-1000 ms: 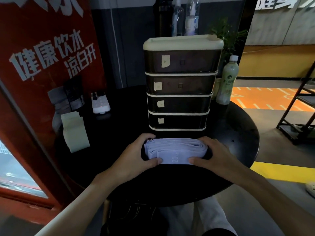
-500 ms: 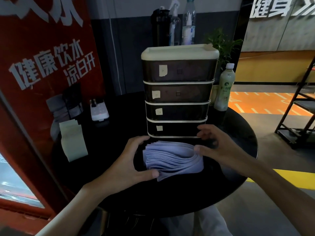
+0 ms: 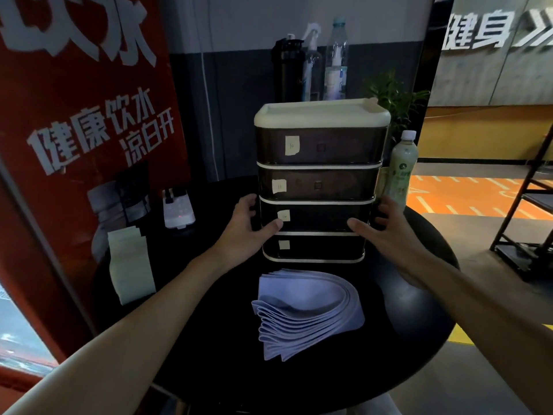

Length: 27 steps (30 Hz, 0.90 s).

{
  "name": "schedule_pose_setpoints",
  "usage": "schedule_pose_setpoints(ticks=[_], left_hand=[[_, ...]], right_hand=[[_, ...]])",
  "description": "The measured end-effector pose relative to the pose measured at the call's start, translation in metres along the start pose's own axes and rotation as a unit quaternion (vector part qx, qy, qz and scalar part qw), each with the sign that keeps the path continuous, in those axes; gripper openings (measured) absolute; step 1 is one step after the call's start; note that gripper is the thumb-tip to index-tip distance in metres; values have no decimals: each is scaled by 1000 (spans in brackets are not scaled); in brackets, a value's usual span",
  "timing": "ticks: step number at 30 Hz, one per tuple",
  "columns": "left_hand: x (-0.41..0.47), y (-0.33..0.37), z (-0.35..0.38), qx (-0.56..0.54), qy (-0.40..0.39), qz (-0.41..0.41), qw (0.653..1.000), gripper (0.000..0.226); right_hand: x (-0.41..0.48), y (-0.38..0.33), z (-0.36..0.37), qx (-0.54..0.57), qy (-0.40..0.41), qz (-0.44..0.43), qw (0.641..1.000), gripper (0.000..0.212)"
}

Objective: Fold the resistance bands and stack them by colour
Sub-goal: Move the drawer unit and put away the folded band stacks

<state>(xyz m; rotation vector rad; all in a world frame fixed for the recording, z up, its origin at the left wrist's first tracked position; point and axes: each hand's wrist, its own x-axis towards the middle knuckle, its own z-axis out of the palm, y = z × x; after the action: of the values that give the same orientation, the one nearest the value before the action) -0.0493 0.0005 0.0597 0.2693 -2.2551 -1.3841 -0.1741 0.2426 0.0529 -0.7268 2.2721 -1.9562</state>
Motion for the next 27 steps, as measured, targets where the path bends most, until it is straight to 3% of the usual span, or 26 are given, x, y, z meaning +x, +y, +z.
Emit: schedule_pose_setpoints(ticks=[11, 18, 27], left_hand=[[16, -7, -1, -58, 9, -8, 998, 56], [13, -16, -20, -60, 23, -10, 998, 49], [5, -15, -24, -44, 14, -19, 999, 56]], right_hand=[[14, 3, 12, -1, -54, -1, 999, 90], [29, -2, 31, 6, -98, 17, 995, 77], [25, -4, 36, 28, -101, 24, 994, 77]])
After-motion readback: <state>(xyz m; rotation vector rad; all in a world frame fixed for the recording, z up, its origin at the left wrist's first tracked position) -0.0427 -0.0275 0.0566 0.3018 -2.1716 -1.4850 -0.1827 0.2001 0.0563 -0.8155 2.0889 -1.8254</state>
